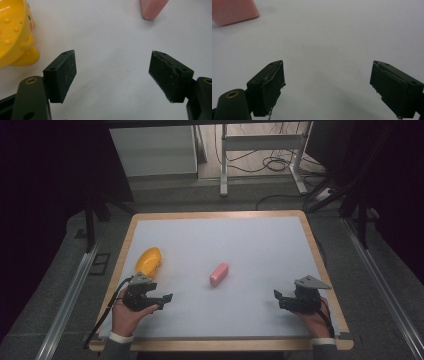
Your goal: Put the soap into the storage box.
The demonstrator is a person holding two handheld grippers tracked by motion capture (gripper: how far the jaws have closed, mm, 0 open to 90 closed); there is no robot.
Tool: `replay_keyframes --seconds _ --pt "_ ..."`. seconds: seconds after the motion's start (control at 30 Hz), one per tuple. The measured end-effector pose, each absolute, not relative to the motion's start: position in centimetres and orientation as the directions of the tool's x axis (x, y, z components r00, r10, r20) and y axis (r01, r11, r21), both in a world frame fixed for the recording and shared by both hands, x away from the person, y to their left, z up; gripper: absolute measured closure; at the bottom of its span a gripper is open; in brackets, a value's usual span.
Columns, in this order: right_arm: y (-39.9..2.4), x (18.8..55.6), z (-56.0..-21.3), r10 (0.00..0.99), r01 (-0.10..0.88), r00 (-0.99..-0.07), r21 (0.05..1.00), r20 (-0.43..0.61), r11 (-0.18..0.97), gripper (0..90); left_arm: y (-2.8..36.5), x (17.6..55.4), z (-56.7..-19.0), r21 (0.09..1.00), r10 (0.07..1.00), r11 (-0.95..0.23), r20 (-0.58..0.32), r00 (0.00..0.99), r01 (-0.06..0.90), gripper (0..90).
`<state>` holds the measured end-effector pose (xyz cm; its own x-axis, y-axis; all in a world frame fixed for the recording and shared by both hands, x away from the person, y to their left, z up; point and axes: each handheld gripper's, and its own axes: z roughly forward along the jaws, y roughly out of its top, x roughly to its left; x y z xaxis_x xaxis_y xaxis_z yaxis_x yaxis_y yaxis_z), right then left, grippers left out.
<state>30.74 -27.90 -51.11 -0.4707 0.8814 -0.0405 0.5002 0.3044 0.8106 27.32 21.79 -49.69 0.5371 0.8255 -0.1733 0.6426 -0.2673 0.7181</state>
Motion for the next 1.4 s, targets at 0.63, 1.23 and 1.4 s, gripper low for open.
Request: replay_keyframes --seconds 0.63,1.23,1.4 --pt "-28.1 31.1 -50.4 0.880 0.491 -0.475 0.824 -0.019 0.283 12.1 21.4 26.6 -49.9 0.711 0.831 -0.266 -0.172 0.529 0.651 22.5" --pt "-28.9 30.7 -50.6 0.891 0.497 -0.453 0.823 -0.025 0.276 12.0 20.3 26.9 -49.0 0.719 0.822 -0.292 -0.148 0.550 0.630 22.5" --pt "-29.0 30.8 -50.5 0.894 0.497 -0.448 0.825 -0.021 0.269 12.1 19.5 27.0 -48.3 0.726 0.816 -0.300 -0.140 0.561 0.618 22.5"
